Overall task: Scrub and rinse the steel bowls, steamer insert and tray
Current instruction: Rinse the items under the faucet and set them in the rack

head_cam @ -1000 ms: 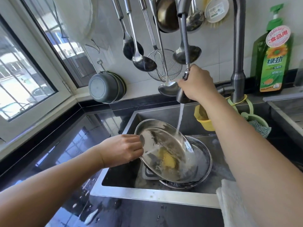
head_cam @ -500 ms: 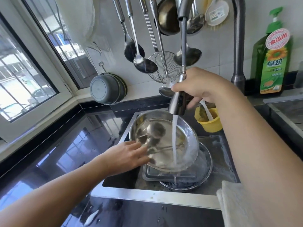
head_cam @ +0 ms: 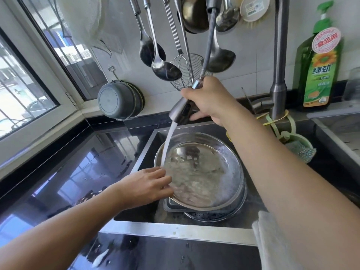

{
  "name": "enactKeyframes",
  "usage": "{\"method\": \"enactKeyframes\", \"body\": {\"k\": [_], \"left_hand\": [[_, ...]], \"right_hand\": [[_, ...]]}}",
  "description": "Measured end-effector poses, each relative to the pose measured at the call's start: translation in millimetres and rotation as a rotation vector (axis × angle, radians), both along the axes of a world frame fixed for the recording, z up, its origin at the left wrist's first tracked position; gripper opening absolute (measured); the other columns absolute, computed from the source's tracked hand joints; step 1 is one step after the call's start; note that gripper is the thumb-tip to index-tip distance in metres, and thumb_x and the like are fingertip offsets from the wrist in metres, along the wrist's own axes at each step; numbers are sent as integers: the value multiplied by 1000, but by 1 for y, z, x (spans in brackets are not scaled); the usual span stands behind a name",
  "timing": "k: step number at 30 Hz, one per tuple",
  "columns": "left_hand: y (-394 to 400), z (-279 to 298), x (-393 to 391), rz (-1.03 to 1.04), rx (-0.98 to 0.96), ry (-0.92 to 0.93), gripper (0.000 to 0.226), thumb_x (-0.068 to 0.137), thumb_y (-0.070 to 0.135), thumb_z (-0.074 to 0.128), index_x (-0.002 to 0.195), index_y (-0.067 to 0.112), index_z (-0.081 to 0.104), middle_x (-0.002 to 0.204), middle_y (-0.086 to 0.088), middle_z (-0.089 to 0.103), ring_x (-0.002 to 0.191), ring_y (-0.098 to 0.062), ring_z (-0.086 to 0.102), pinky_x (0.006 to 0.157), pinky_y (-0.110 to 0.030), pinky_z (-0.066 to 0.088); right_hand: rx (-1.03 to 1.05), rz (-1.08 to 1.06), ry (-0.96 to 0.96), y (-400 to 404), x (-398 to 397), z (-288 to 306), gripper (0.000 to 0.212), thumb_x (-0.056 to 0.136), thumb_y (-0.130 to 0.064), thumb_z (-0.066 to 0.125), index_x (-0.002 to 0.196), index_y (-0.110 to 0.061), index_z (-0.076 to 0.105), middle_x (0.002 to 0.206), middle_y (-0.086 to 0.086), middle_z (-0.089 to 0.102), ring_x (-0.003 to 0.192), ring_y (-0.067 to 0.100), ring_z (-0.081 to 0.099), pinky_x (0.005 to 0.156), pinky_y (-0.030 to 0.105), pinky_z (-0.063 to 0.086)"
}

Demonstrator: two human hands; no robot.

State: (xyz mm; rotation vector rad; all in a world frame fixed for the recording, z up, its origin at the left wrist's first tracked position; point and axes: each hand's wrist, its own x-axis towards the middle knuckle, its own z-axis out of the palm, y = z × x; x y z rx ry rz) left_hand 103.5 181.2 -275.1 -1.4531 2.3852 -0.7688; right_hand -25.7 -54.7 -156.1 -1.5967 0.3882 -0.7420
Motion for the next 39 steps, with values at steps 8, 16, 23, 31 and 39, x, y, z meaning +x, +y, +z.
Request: {"method": "enactKeyframes", "body": {"k": [8,16,23,31,39], "left_hand": [[-12,36,-13,122,238,31,19,97,6,60,108,21,57,97,-2,60,85,-21,59,66,-36,58],[-39,92,-37,654,454,582,10,99,16,67,106,23,66,108,7,67,102,-14,61,90,-32,49],[-39,114,-16,792,156,1563,17,100,7,65,87,-2,58,75,-18,62,61,-23,62,60,-28,51],[-45,86,5,1119,-230,2064,12,101,6,57,94,4,66,85,-18,61,69,-27,61,72,-44,53],[-44,72,36,1193,-588,2496,18,108,3,41,93,1,51,74,-8,47,45,-15,49,41,-24,51]], "right_hand": [[-429,-384,170,-21,1,-17,30,95,-42,64,105,-16,53,94,-4,60,86,20,58,71,31,46],[-471,-306,578,-29,-53,16,33,92,-35,67,115,-14,55,108,11,60,87,33,66,64,46,64],[-278,200,675,-62,-72,37,37,94,-22,71,127,-23,57,130,-2,61,123,20,56,92,44,56],[-1430,-54,1197,-121,-50,-36,48,98,-15,54,146,-20,51,147,5,47,127,26,48,98,40,50],[-1782,-184,1417,-147,-37,-76,44,99,-41,54,140,-26,57,151,-4,42,144,30,26,111,50,30]]}}
